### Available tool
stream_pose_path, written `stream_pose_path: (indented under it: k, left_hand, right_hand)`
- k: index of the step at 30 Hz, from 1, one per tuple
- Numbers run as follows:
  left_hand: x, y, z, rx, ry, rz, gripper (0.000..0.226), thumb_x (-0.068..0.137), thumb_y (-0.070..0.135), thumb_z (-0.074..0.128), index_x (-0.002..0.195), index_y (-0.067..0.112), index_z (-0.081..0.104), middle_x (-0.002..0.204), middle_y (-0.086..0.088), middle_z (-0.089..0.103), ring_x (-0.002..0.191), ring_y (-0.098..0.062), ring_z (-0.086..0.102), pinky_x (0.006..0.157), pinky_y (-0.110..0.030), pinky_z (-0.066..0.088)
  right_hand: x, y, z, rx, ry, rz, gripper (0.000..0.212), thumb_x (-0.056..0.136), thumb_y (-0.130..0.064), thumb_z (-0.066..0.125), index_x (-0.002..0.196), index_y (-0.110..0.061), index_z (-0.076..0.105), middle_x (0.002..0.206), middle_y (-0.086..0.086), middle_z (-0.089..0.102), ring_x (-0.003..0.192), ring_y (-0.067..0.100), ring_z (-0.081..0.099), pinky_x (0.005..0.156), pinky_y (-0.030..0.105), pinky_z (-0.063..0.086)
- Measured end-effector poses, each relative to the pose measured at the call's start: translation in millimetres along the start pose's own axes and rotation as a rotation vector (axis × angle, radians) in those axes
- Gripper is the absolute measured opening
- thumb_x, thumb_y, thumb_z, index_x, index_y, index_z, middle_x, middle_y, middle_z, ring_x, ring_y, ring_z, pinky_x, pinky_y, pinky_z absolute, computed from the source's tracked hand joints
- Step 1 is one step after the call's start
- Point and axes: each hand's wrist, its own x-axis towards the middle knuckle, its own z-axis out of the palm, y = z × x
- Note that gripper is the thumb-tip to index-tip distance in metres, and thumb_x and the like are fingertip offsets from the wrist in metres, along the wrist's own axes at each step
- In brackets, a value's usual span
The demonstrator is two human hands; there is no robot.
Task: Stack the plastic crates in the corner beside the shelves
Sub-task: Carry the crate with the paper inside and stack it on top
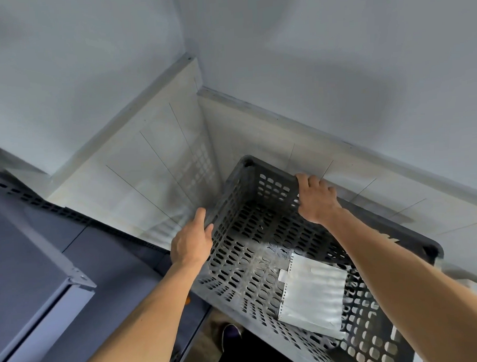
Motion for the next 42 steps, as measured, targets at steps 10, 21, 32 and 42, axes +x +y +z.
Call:
stream_pose_path:
  k: [10, 21, 32, 42]
  left_hand:
    - [7, 2, -1, -0.064, -0.078, 0.006, 0.033, 0.100, 0.040, 0.045, 0.129, 0.028, 0.033, 0.080, 0.001, 0.057, 0.063, -0.016, 0.058, 0.055, -0.036, 0.050]
    - [-53, 35, 3, 0.131, 0.016, 0.109, 0.092, 0.090, 0.040, 0.057, 0.155, 0.012, -0.001, 0.162, -0.018, 0.002, 0.149, -0.034, 0.004, 0.119, -0.054, 0.012]
    - [-191, 66, 33, -0.001, -0.312, 0.595, 0.053, 0.099, 0.051, 0.033, 0.147, 0.028, 0.033, 0.158, -0.005, 0.025, 0.150, -0.023, 0.004, 0.120, -0.051, -0.002]
    - [-241, 78, 39, 0.075, -0.354, 0.812, 0.048, 0.101, 0.045, 0.037, 0.145, 0.027, 0.039, 0.145, 0.002, 0.043, 0.146, -0.018, 0.017, 0.119, -0.050, -0.005]
  right_hand:
    - [7, 12, -3, 0.099, -0.051, -0.029, 0.078, 0.088, -0.032, 0.061, 0.151, -0.021, 0.015, 0.147, 0.016, 0.036, 0.134, 0.039, 0.036, 0.109, 0.053, 0.031]
    - [-82, 31, 18, 0.053, 0.095, 0.005, 0.094, 0.091, -0.022, 0.059, 0.157, -0.018, -0.008, 0.165, 0.010, -0.006, 0.152, 0.028, -0.005, 0.121, 0.043, 0.003]
    - [-231, 14, 73, 0.169, 0.004, 0.161, 0.068, 0.094, -0.033, 0.056, 0.154, -0.018, 0.026, 0.153, 0.006, 0.035, 0.141, 0.027, 0.033, 0.115, 0.039, 0.029]
    - [-338, 9, 115, 0.209, 0.020, 0.323, 0.058, 0.096, -0.059, 0.037, 0.142, -0.024, 0.048, 0.139, 0.004, 0.052, 0.127, 0.029, 0.046, 0.108, 0.042, 0.033]
